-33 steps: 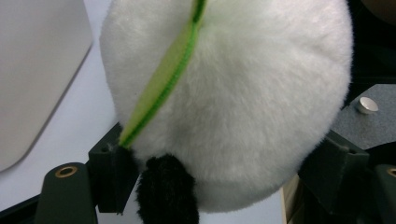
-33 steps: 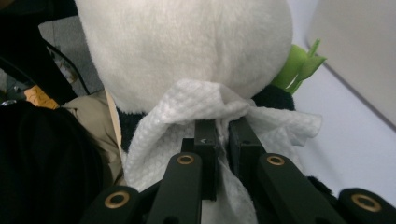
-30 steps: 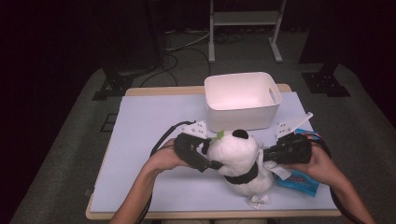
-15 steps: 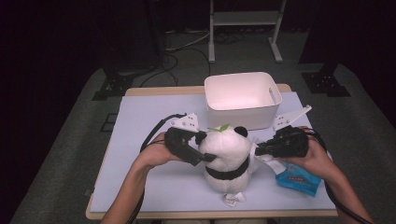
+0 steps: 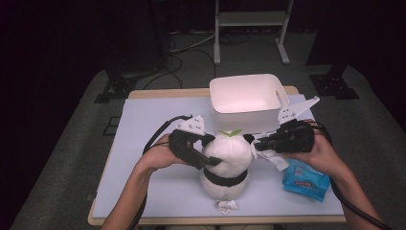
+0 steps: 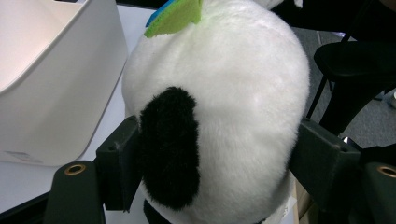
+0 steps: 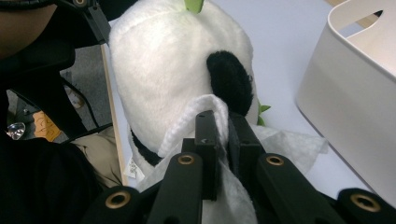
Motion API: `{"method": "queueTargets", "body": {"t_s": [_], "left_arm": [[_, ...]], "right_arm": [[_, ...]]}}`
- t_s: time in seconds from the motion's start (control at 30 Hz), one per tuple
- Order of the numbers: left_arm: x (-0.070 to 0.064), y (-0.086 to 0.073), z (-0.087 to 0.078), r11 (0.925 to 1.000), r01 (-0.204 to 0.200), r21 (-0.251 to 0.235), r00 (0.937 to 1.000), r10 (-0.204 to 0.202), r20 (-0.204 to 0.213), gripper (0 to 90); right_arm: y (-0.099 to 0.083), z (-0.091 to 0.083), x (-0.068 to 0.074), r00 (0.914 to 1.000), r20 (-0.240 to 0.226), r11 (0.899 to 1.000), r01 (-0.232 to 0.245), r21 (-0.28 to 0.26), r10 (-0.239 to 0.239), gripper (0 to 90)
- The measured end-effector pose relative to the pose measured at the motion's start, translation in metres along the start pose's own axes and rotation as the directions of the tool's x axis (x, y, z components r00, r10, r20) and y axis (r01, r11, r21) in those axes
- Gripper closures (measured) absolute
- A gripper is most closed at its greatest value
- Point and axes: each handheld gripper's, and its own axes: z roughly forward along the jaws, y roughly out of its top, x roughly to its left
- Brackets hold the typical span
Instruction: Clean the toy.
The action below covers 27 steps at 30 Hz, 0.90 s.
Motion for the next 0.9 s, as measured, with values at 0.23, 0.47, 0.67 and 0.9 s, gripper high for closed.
{"method": "queueTargets", "body": {"t_s": [0.23,0.47,0.67,0.9], "left_arm": [[0.002,-0.006,0.003,0.9991,0.028,-0.032,0.9996,-0.028,0.008,24.2],[0.002,-0.004,0.006,0.9987,0.028,-0.041,0.9996,-0.028,0.007,24.1],[0.000,-0.002,0.010,0.9986,0.028,-0.045,0.9996,-0.027,0.009,23.8],[0.001,0.000,0.012,0.9987,0.028,-0.043,0.9996,-0.028,0.009,23.8]], "right_arm": [[-0.016,0.015,-0.007,0.9993,-0.010,0.999,-0.035,0.019,0.035,83.7],[-0.006,0.005,-0.004,0.9999,0.001,1.000,-0.015,0.006,0.015,83.9],[0.010,-0.002,0.003,0.9999,-0.005,1.000,0.015,-0.010,-0.015,83.8],[0.027,-0.001,0.008,0.9986,0.001,0.998,0.052,0.018,-0.052,83.8]]}}
